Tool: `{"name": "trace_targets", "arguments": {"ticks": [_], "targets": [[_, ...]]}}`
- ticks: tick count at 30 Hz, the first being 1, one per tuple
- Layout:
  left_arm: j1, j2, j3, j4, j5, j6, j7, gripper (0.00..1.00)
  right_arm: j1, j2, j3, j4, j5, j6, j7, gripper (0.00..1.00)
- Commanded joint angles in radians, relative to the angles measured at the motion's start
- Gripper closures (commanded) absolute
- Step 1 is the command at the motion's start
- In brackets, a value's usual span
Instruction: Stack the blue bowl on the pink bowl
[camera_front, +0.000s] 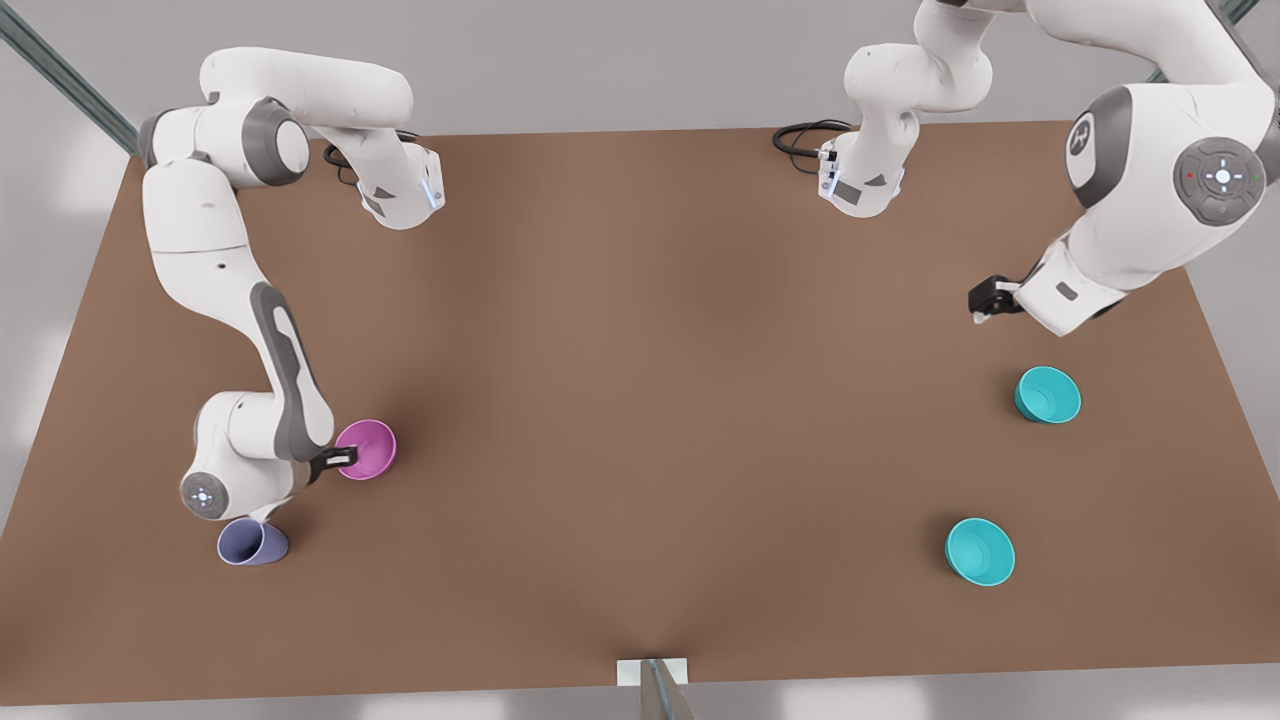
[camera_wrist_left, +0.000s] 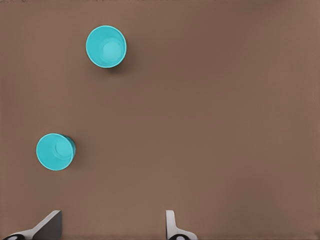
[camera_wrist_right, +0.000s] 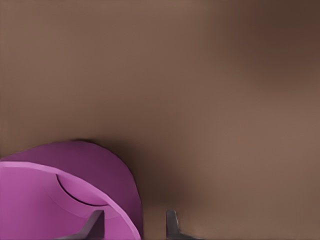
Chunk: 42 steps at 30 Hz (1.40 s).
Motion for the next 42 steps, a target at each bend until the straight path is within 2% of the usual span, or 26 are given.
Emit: {"name": "trace_targets", "arguments": {"ticks": [1, 6, 8, 12, 14, 15, 20, 23, 28, 29, 31, 32, 34, 37, 39, 41, 42], "targets": [[0.003, 0.001, 0.000, 0.001, 0.001, -0.009, 0.001, 0.00, 0.002, 0.004, 0.002, 0.001, -0.003, 0.016, -0.003, 0.55], [0.003, 0.001, 0.002, 0.003, 0.001, -0.012, 0.001, 0.00, 0.002, 0.011, 0.008, 0.006, 0.011, 0.015, -0.004, 0.79], [0.003, 0.003, 0.002, 0.001, 0.000, -0.012, 0.001, 0.00, 0.002, -0.005, 0.032, 0.014, 0.011, -0.016, -0.006, 0.79], [0.003, 0.001, 0.002, 0.003, 0.000, -0.012, -0.001, 0.00, -0.021, -0.062, 0.202, 0.035, 0.057, -0.145, -0.052, 0.79], [0.003, 0.001, 0.002, 0.003, 0.000, -0.012, 0.001, 0.00, 0.031, -0.051, 0.268, 0.070, 0.071, -0.133, 0.025, 0.79], [0.003, 0.001, 0.002, 0.003, 0.000, -0.012, -0.001, 0.00, 0.101, -0.046, 0.273, 0.101, 0.083, -0.127, 0.083, 0.79], [0.003, 0.003, 0.002, 0.003, 0.000, -0.012, -0.001, 0.00, 0.434, 0.073, 0.273, 0.118, 0.124, 0.323, 0.546, 0.79], [0.003, 0.004, 0.002, 0.003, 0.000, -0.011, -0.001, 0.00, 0.543, 0.170, 0.273, 0.247, 0.138, 0.426, 0.764, 0.79], [0.003, 0.006, 0.002, 0.003, 0.000, -0.011, -0.001, 0.00, 0.615, 0.282, 0.270, 0.322, 0.137, 0.489, 0.803, 0.79], [0.003, 0.006, 0.002, 0.003, 0.000, -0.011, -0.001, 0.00, 0.629, 0.287, 0.265, 0.331, 0.134, 0.487, 0.803, 0.71], [0.003, 0.004, 0.002, 0.003, 0.000, -0.012, -0.001, 0.00, 0.645, 0.300, 0.256, 0.345, 0.132, 0.487, 0.803, 0.16], [0.003, 0.004, 0.002, 0.003, 0.000, -0.012, -0.002, 0.00, 0.646, 0.299, 0.255, 0.347, 0.131, 0.485, 0.800, 0.00], [0.003, 0.004, 0.002, 0.003, 0.000, -0.012, -0.004, 0.00, 0.645, 0.291, 0.255, 0.360, 0.132, 0.479, 0.795, 0.00], [0.003, 0.006, 0.002, 0.003, 0.000, -0.011, -0.004, 0.00, 0.560, 0.190, 0.259, 0.376, 0.135, 0.326, 0.788, 0.00], [0.003, 0.006, 0.002, 0.003, 0.000, -0.011, -0.004, 0.00, 0.451, 0.075, 0.262, 0.370, 0.135, 0.073, 0.775, 0.00], [0.003, 0.006, 0.002, 0.003, 0.000, -0.012, -0.004, 0.00, 0.257, 0.029, 0.258, 0.376, 0.121, -0.223, 0.592, 0.00], [0.003, 0.004, 0.002, 0.003, 0.000, -0.012, -0.004, 0.00, 0.091, 0.034, 0.256, 0.382, -0.041, -0.359, 0.344, 0.00]]}}
